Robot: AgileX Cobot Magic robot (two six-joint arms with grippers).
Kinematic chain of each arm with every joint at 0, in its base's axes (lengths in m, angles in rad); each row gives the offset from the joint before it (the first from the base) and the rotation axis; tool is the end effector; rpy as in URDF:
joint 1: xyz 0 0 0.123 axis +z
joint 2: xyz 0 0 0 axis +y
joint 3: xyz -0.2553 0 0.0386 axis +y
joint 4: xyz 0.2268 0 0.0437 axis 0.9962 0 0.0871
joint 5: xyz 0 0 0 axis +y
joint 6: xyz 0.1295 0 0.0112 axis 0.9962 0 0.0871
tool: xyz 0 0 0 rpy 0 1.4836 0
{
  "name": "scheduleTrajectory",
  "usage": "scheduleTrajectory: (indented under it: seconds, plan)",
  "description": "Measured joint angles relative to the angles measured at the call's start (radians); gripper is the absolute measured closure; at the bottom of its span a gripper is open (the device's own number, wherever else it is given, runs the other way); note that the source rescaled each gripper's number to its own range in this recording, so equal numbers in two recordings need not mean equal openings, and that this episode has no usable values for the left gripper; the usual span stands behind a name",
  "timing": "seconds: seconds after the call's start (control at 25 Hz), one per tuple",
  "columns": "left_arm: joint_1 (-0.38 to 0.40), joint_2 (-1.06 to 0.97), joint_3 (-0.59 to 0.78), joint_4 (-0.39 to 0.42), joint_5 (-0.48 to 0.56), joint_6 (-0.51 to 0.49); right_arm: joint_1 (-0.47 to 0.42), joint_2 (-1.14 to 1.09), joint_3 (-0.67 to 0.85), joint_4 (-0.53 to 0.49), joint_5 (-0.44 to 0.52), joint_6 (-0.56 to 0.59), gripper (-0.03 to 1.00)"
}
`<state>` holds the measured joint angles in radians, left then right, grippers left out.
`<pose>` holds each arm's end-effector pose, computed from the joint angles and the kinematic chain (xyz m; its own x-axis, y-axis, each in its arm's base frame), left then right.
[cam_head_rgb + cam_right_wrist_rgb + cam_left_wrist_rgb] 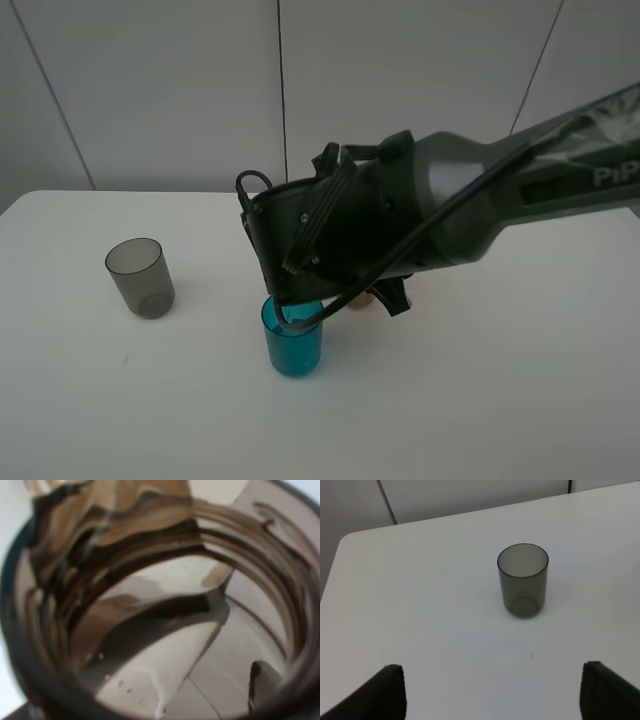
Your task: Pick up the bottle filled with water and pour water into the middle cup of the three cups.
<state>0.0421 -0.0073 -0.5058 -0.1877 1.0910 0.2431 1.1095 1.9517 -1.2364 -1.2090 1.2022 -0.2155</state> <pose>0.0349 -0.0201 0.2495 -0.4425 0.1344 -0.8866 0.1756 0.9825 0.0613 0.2543 0.2568 0.1677 0.0541 -0.8008 0.5965 -0.5630 -0.5178 -0.6441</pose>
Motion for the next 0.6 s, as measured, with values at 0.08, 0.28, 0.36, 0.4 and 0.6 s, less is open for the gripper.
scheduleTrajectory:
  seconds: [0.08,0.28,0.36,0.4,0.6]
  plan:
    - [0.0,0.0,0.0,0.0,0.0,0.0,0.0,0.0,0.0,0.0,0.0,-0.008,0.96]
    - [0.0,0.0,0.0,0.0,0.0,0.0,0.0,0.0,0.0,0.0,0.0,-0.016,0.96]
    - [0.0,0.0,0.0,0.0,0.0,0.0,0.0,0.0,0.0,0.0,0.0,-0.016,0.96]
    - [0.0,0.0,0.0,0.0,0.0,0.0,0.0,0.0,0.0,0.0,0.0,-0.021,0.96]
    - [0.0,0.0,0.0,0.0,0.0,0.0,0.0,0.0,0.0,0.0,0.0,-0.04,0.96]
